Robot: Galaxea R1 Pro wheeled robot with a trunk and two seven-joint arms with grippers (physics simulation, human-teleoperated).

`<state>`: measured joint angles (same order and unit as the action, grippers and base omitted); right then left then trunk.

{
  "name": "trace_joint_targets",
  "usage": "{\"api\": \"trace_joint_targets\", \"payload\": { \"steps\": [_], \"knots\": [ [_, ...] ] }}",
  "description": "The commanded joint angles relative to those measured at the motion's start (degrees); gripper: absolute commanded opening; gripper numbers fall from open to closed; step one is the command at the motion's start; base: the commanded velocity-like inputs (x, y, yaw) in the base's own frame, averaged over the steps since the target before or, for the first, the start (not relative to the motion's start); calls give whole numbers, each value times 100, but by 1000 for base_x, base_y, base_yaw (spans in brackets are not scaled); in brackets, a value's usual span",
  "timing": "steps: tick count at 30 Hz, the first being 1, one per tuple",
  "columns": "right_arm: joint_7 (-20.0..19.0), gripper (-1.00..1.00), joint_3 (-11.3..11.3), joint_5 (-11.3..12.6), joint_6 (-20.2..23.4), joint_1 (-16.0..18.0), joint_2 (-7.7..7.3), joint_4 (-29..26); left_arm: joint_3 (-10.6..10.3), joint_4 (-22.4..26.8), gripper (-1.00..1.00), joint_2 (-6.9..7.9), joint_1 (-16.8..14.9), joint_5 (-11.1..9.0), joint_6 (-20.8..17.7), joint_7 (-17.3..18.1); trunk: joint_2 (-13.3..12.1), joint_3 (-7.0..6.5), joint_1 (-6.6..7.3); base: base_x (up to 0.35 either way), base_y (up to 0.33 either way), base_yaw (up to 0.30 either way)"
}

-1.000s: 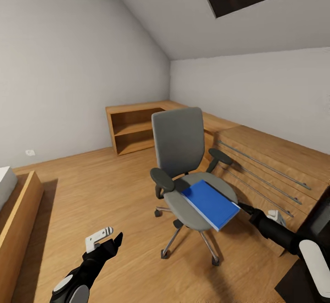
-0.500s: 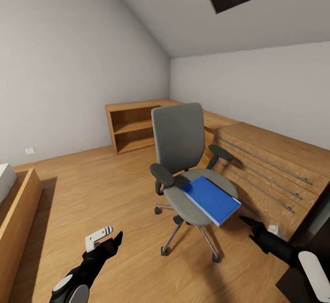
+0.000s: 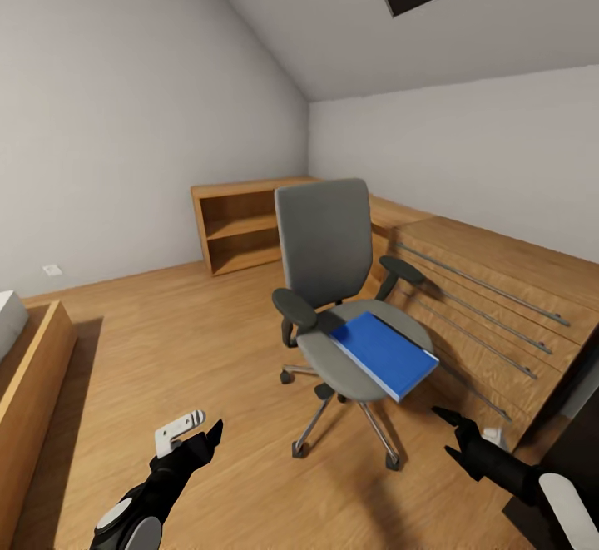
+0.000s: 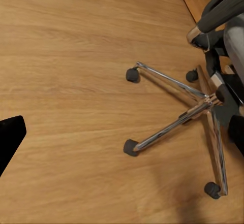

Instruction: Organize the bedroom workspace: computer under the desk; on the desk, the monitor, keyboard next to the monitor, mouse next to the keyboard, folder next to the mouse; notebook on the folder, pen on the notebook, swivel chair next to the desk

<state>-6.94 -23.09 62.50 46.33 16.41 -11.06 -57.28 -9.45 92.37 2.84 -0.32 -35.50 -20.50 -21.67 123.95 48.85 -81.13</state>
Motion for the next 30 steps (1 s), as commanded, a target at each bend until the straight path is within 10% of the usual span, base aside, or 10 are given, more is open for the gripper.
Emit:
{"api": "trace_joint_targets", "payload": {
  "steps": [1, 30],
  "knots": [
    [-40, 100, -14, -5, 34, 6, -1, 29, -13, 9, 100, 6, -3, -54, -7, -54, 44, 24, -22, 0, 0, 0],
    [-1427, 100, -8, 70, 12, 11, -19, 110, -22, 9, 100, 6, -3, -54, -7, -57, 1207, 544, -659, 0, 0, 0]
  ]
}}
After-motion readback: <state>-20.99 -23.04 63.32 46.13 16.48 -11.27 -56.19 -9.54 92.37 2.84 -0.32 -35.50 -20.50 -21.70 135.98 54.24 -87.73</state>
